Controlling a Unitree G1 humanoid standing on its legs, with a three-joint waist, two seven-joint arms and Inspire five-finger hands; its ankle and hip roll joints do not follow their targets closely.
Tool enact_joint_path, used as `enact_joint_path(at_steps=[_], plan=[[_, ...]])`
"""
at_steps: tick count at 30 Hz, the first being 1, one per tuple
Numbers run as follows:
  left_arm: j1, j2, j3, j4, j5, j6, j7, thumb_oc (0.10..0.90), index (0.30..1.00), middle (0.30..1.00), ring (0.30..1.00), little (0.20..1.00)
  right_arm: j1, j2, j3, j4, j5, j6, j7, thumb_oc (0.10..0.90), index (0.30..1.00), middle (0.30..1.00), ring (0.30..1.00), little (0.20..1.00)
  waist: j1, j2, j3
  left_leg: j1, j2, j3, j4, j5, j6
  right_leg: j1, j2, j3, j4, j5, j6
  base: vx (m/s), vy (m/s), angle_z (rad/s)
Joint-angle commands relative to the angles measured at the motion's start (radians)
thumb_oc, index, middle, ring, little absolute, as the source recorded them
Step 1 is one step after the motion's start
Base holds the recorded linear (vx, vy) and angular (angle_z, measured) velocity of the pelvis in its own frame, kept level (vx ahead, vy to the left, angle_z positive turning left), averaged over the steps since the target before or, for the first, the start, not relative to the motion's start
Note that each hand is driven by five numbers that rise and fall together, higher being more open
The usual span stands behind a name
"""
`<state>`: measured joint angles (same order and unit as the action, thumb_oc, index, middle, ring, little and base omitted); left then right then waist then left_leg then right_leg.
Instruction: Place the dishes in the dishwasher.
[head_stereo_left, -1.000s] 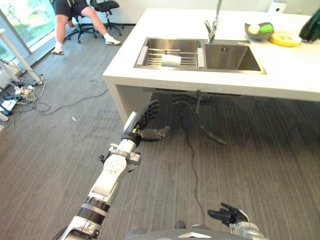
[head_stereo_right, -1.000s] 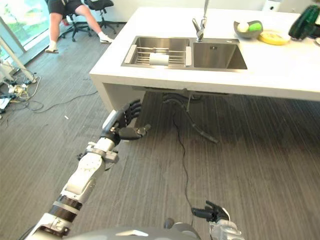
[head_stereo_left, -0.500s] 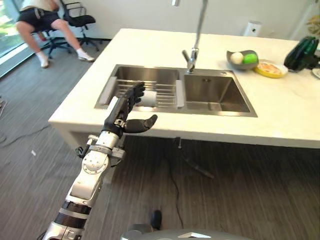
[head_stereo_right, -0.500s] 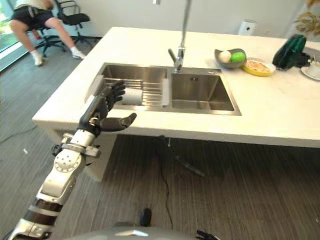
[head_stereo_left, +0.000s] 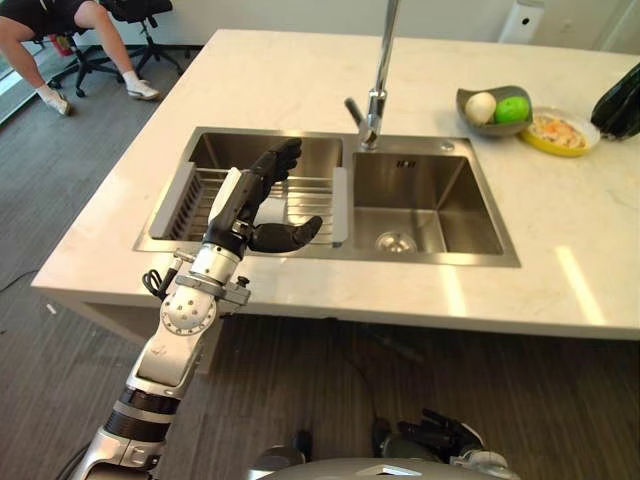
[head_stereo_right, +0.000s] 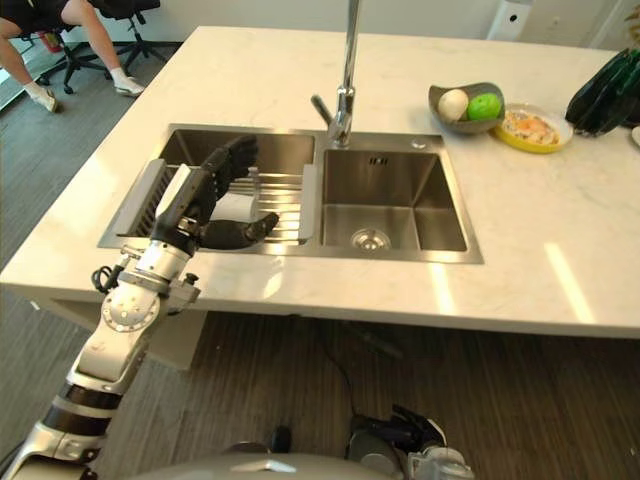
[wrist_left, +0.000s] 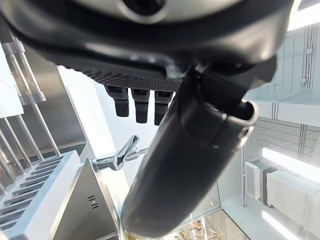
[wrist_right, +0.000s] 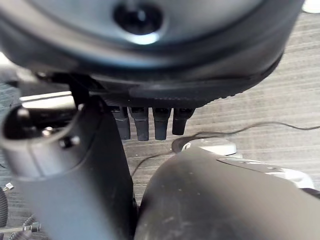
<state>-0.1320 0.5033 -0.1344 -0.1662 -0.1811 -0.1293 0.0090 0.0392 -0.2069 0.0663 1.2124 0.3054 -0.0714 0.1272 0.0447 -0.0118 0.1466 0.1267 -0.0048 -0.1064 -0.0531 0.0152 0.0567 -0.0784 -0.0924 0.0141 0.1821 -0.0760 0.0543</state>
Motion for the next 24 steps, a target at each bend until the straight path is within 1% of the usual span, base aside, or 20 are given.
enact_joint_path(at_steps=[1, 9, 11, 13, 14, 15, 16, 19, 22, 23, 24], plan=[[-0.096, -0.015, 0.098, -0.131, 0.026, -0.117, 0.007, 0.8, 0.9, 0.9, 0.9, 0.9, 0.091, -0.032, 0.05, 0.034, -0.069, 0.01, 0.004, 0.8, 0.9, 0.9, 0.9, 0.9, 0.01, -0.024, -0.068, -0.036, -0.075, 0.053, 0.002, -0.025, 0.001, 0.095, 0.006, -0.012, -0.148, 0.177, 0.053, 0.04, -0.065, 0.07], [-0.054, 0.007, 0.14, -0.109, 0.08, -0.112, 0.029, 0.8, 0.9, 0.9, 0.9, 0.9, 0.129, -0.008, 0.063, 0.006, -0.073, 0.009, -0.001, 0.8, 0.9, 0.9, 0.9, 0.9, 0.001, -0.033, -0.086, -0.022, -0.06, 0.029, -0.034, -0.009, -0.029, 0.158, 0.02, -0.043, -0.239, 0.176, 0.042, 0.04, -0.079, 0.06], [-0.037, 0.031, 0.16, -0.103, 0.119, -0.114, 0.035, 0.8, 0.9, 0.9, 0.9, 0.9, 0.136, -0.004, 0.067, -0.005, -0.074, 0.005, -0.001, 0.8, 0.9, 0.9, 0.9, 0.9, 0.001, -0.033, -0.087, -0.025, -0.056, 0.027, -0.034, -0.008, -0.035, 0.166, 0.02, -0.052, -0.257, 0.18, 0.042, 0.01, -0.061, 0.09], [-0.019, 0.071, 0.187, -0.095, 0.173, -0.114, 0.046, 0.8, 0.9, 0.9, 0.9, 0.9, 0.147, 0.001, 0.074, -0.014, -0.079, 0.004, 0.001, 0.8, 0.9, 0.9, 0.9, 0.9, 0.0, -0.031, -0.09, -0.027, -0.054, 0.027, -0.034, -0.008, -0.04, 0.169, 0.021, -0.059, -0.265, 0.18, 0.041, 0.01, -0.054, 0.03], [-0.008, 0.138, 0.208, -0.075, 0.246, -0.112, 0.051, 0.8, 0.9, 0.9, 0.9, 0.9, 0.156, 0.003, 0.079, -0.028, -0.084, 0.003, 0.008, 0.8, 0.9, 0.9, 0.9, 0.9, 0.001, -0.028, -0.094, -0.027, -0.053, 0.026, -0.034, -0.008, -0.044, 0.17, 0.025, -0.061, -0.269, 0.178, 0.04, 0.02, -0.054, 0.03], [0.004, 0.168, 0.223, -0.069, 0.283, -0.113, 0.06, 0.8, 0.9, 0.9, 0.9, 0.9, 0.162, 0.004, 0.082, -0.037, -0.084, 0.002, 0.012, 0.8, 0.9, 0.9, 0.9, 0.9, 0.001, -0.026, -0.096, -0.027, -0.053, 0.025, -0.034, -0.007, -0.045, 0.171, 0.026, -0.061, -0.269, 0.176, 0.039, 0.01, -0.037, 0.03], [0.005, 0.169, 0.224, -0.069, 0.283, -0.113, 0.061, 0.8, 0.9, 0.9, 0.9, 0.9, 0.163, 0.005, 0.083, -0.038, -0.084, 0.002, 0.012, 0.8, 0.9, 0.9, 0.9, 0.9, 0.0, -0.026, -0.096, -0.028, -0.053, 0.025, -0.034, -0.007, -0.045, 0.171, 0.026, -0.062, -0.269, 0.176, 0.039, 0.0, 0.0, 0.0], [0.036, 0.266, 0.249, -0.048, 0.342, -0.111, 0.043, 0.8, 0.9, 0.9, 0.9, 0.9, 0.173, -0.014, 0.073, -0.045, -0.08, 0.002, 0.03, 0.8, 0.9, 0.9, 0.9, 0.9, 0.0, -0.018, -0.1, -0.029, -0.051, 0.023, -0.034, -0.004, -0.05, 0.171, 0.026, -0.066, -0.269, 0.174, 0.038, 0.01, -0.021, 0.14], [0.066, 0.331, 0.265, -0.027, 0.369, -0.11, 0.031, 0.8, 0.9, 0.9, 0.9, 0.9, 0.18, -0.025, 0.073, -0.037, -0.084, 0.002, 0.037, 0.8, 0.9, 0.9, 0.9, 0.9, 0.0, -0.009, -0.106, -0.033, -0.05, 0.021, -0.034, -0.001, -0.051, 0.17, 0.025, -0.071, -0.269, 0.173, 0.037, 0.01, -0.008, 0.12], [0.067, 0.352, 0.267, -0.016, 0.389, -0.111, 0.031, 0.8, 0.9, 0.9, 0.9, 0.9, 0.184, -0.027, 0.075, -0.037, -0.086, 0.002, 0.039, 0.8, 0.9, 0.9, 0.9, 0.9, -0.001, -0.007, -0.108, -0.033, -0.05, 0.021, -0.034, -0.001, -0.052, 0.17, 0.024, -0.072, -0.269, 0.172, 0.037, 0.01, 0.0, 0.12], [0.066, 0.352, 0.266, -0.015, 0.389, -0.112, 0.032, 0.8, 0.9, 0.9, 0.9, 0.9, 0.184, -0.027, 0.075, -0.037, -0.086, 0.002, 0.039, 0.8, 0.9, 0.9, 0.9, 0.9, -0.002, -0.007, -0.108, -0.034, -0.05, 0.02, -0.034, -0.001, -0.052, 0.17, 0.024, -0.073, -0.269, 0.172, 0.037, 0.01, 0.0, 0.13]])
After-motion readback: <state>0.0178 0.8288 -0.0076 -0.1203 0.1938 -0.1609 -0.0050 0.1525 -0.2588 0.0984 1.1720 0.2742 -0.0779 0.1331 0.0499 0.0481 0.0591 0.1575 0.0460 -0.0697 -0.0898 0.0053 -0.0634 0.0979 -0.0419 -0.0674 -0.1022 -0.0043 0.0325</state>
